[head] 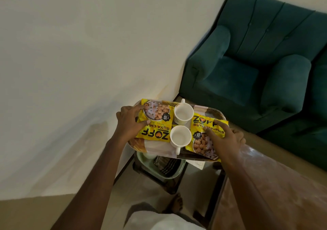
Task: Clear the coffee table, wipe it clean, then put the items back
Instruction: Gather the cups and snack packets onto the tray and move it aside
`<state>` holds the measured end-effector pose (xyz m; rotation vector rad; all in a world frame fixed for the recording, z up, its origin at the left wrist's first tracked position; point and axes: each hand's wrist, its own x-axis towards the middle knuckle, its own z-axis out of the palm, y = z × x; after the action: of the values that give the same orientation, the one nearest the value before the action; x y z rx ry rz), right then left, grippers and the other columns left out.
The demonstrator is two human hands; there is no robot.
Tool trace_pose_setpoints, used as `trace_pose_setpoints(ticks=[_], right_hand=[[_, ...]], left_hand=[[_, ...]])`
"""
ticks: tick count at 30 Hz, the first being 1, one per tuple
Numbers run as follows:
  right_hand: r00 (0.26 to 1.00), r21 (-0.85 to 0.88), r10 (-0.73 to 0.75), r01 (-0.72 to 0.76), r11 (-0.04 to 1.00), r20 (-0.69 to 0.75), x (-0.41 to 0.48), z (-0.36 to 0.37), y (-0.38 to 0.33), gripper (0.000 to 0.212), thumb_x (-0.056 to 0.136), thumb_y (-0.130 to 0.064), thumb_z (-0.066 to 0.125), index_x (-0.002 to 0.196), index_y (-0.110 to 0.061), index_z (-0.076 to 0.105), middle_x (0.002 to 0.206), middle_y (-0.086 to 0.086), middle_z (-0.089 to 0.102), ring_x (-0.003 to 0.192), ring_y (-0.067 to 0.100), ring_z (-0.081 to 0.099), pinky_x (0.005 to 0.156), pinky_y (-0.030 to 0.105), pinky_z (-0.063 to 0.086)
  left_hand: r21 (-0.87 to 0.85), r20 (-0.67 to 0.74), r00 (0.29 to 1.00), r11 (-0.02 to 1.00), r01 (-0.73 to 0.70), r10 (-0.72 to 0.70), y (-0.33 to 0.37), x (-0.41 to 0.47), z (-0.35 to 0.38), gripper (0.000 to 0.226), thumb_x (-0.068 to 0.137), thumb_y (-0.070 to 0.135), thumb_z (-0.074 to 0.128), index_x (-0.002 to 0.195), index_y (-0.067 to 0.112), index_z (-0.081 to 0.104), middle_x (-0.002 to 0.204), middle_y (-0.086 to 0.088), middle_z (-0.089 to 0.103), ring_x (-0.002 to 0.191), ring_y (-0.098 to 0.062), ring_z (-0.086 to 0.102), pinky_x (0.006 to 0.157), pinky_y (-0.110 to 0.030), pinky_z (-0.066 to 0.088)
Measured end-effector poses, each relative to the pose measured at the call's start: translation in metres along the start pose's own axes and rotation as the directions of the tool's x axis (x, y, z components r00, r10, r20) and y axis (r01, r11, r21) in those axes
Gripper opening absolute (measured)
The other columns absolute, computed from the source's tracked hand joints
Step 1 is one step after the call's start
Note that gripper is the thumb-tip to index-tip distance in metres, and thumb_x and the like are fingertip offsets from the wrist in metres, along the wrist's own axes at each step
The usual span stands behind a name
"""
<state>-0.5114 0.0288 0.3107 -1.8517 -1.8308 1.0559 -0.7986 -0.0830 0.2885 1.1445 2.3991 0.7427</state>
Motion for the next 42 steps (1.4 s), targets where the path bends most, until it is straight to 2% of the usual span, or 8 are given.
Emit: trace_pose_setpoints(ticks=[11, 16, 20, 23, 25, 28, 37, 42], right_hand=[[0.990, -0.003, 0.132, -0.132, 0.991, -0.051, 0.057, 0.030, -0.023, 0.054, 0.085, -0.060, 0.066, 0.134, -0.043, 0.053, 0.145, 0.011, 0.026, 0.140, 0.032, 0.018, 0.105, 0.047, 0.032], [0.971, 0.053, 0.217, -0.212, 0.976, -0.099, 0.078, 0.056, -0.022, 0.052, 0.084, -0.060, 0.066, 0.133, -0.043, 0.055, 0.142, 0.014, 0.030, 0.141, 0.032, 0.018, 0.108, 0.045, 0.031], [0.962, 0.107, 0.255, -0.244, 0.964, -0.095, 0.096, 0.078, -0.003, 0.049, 0.077, -0.071, 0.065, 0.123, -0.056, 0.054, 0.143, 0.014, 0.039, 0.143, 0.034, 0.021, 0.112, 0.050, 0.034], [0.954, 0.125, 0.277, -0.262, 0.957, -0.117, 0.113, 0.095, 0.016, 0.048, 0.086, -0.056, 0.068, 0.130, -0.041, 0.056, 0.130, 0.007, 0.043, 0.140, 0.028, 0.025, 0.111, 0.044, 0.033], [0.950, 0.149, 0.297, -0.281, 0.948, -0.100, 0.128, 0.112, 0.034, 0.053, 0.078, -0.068, 0.070, 0.126, -0.050, 0.056, 0.124, 0.000, 0.043, 0.137, 0.032, 0.034, 0.108, 0.049, 0.040], [0.946, 0.153, 0.311, -0.296, 0.943, -0.091, 0.156, 0.147, 0.081, 0.064, 0.058, -0.091, 0.064, 0.115, -0.064, 0.053, 0.133, 0.009, 0.046, 0.130, 0.036, 0.043, 0.099, 0.054, 0.049], [0.929, 0.143, 0.347, -0.328, 0.934, -0.132, 0.196, 0.221, 0.147, 0.052, 0.077, -0.059, 0.075, 0.125, -0.044, 0.059, 0.137, 0.010, 0.029, 0.137, 0.029, 0.021, 0.112, 0.047, 0.037], [0.931, 0.151, 0.355, -0.340, 0.928, -0.086, 0.196, 0.245, 0.174, 0.049, 0.081, -0.054, 0.075, 0.126, -0.041, 0.060, 0.136, 0.011, 0.031, 0.135, 0.026, 0.022, 0.098, 0.029, 0.030]], left_hand=[[0.004, 0.111, 0.989, 0.995, -0.102, 0.101, 0.005, 0.104, 0.007, 0.057, 0.075, 0.033, 0.081, 0.127, 0.038, 0.059, 0.129, -0.009, 0.051, 0.128, -0.026, 0.034, 0.091, -0.028, 0.017], [-0.023, 0.151, 0.977, 0.989, -0.148, 0.150, 0.004, 0.152, 0.023, 0.056, 0.076, 0.030, 0.080, 0.128, 0.038, 0.059, 0.134, -0.011, 0.040, 0.130, -0.029, 0.031, 0.093, -0.027, 0.022], [-0.043, 0.188, 0.966, 0.984, -0.174, 0.179, 0.001, 0.177, 0.045, 0.054, 0.078, 0.026, 0.079, 0.127, 0.037, 0.060, 0.136, -0.011, 0.037, 0.130, -0.031, 0.029, 0.099, -0.027, 0.024], [-0.044, 0.205, 0.961, 0.982, -0.182, 0.187, -0.012, 0.194, 0.070, 0.053, 0.077, 0.026, 0.080, 0.125, 0.038, 0.060, 0.135, -0.011, 0.037, 0.130, -0.031, 0.030, 0.095, -0.024, 0.021], [-0.052, 0.223, 0.960, 0.985, -0.163, 0.171, -0.024, 0.202, 0.092, 0.054, 0.077, 0.026, 0.080, 0.125, 0.038, 0.060, 0.136, -0.011, 0.037, 0.130, -0.031, 0.029, 0.096, -0.025, 0.021], [-0.034, 0.247, 0.956, 0.987, -0.157, 0.160, -0.049, 0.218, 0.134, 0.055, 0.077, 0.025, 0.080, 0.126, 0.037, 0.059, 0.136, -0.011, 0.036, 0.131, -0.032, 0.028, 0.096, -0.026, 0.021], [0.007, 0.331, 0.929, 0.984, -0.179, 0.166, -0.111, 0.251, 0.224, 0.059, 0.071, 0.026, 0.084, 0.125, 0.035, 0.061, 0.133, -0.015, 0.038, 0.131, -0.035, 0.030, 0.101, -0.027, 0.021], [0.037, 0.372, 0.914, 0.981, -0.189, 0.163, -0.137, 0.244, 0.247, 0.061, 0.069, 0.030, 0.085, 0.125, 0.035, 0.060, 0.133, -0.016, 0.040, 0.130, -0.034, 0.034, 0.105, -0.033, 0.028]])
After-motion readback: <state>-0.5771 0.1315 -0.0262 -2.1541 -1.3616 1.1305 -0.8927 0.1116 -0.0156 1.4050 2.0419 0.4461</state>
